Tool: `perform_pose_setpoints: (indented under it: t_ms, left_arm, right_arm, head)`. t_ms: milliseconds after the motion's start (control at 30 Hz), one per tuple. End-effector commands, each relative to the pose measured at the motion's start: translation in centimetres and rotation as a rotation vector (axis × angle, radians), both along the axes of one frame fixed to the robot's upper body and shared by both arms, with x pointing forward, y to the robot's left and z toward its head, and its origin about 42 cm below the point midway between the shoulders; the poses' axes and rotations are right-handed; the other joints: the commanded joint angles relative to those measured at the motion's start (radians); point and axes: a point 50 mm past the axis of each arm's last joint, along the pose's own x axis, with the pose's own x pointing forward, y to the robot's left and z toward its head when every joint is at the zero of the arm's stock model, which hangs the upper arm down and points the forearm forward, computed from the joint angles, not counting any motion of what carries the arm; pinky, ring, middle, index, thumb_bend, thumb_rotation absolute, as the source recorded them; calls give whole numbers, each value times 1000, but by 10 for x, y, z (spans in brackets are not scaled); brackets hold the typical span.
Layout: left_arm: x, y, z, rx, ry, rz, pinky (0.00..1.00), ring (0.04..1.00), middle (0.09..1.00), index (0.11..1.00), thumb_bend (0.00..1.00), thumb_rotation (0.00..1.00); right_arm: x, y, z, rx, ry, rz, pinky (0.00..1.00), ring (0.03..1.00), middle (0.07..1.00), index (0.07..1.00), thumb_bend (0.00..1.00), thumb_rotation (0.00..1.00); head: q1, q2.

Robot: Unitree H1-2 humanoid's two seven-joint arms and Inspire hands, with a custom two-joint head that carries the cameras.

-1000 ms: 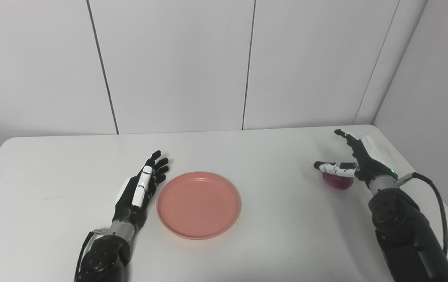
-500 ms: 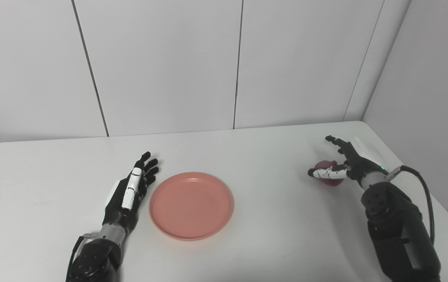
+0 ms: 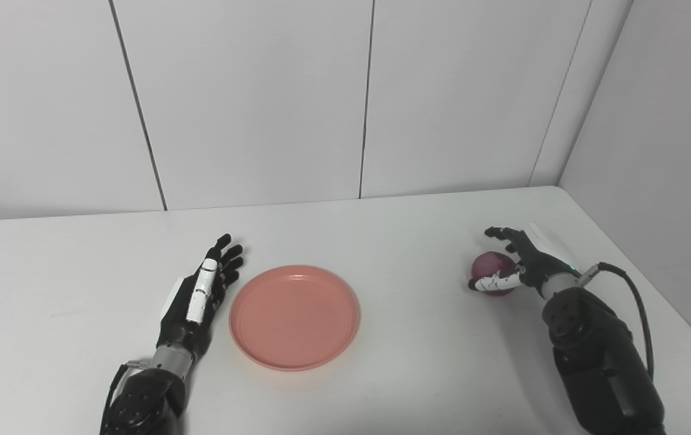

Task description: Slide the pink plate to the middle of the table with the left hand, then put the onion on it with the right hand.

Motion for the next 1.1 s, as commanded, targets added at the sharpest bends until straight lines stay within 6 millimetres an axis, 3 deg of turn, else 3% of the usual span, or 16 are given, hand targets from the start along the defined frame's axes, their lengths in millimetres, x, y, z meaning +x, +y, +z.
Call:
perform_pose_setpoints:
  t_ms: [0,200,400,500,567,633,733,833,1067]
  left_arm:
    - [-1,17,-1,37,14,35,955,931,925,937,549,1000]
    - [-1,17,-3,41,16,37,951,930,924,937,559,1000]
    - [-1,17,-4,39,17,34,951,928,922,935,566,1000]
    - [-1,17,-3,35,20,33,962,932,924,937,563,1000]
    - [-1,16,-3,37,18,34,957,929,923,936,557,1000]
    - [-1,16,-2,37,15,36,949,927,922,935,555,1000]
    - [-1,15,-2,37,13,35,944,924,921,935,553,1000]
    - [-2,13,-1,39,10,35,942,923,921,935,552,1000]
    - [-3,8,-2,28,7,32,936,919,918,936,544,1000]
  right_arm:
    - [11,-6,23,-50,-84,-10,601,765,831,815,877,116]
    - [13,-6,14,-47,-92,-17,533,719,797,790,838,66]
    - [13,-8,9,-40,-124,-32,371,530,649,754,732,4]
    - [12,-9,8,-29,-144,-32,374,499,637,717,688,0]
    - [12,-9,8,-23,-151,-35,367,437,571,691,563,0]
    - [12,-9,8,-22,-166,-41,362,421,547,659,536,0]
    - [12,-7,10,-20,-205,-49,308,378,482,580,513,0]
    - [12,-6,10,-31,-245,-50,226,395,502,494,517,0]
    - [9,-6,16,-5,-331,-54,276,365,450,540,510,0]
  head:
    - [1,0]
    - [2,3]
    - [2,5]
    - [4,6]
    - [5,6]
    - [5,6]
    - [10,5]
    - [13,6]
    - [28,5]
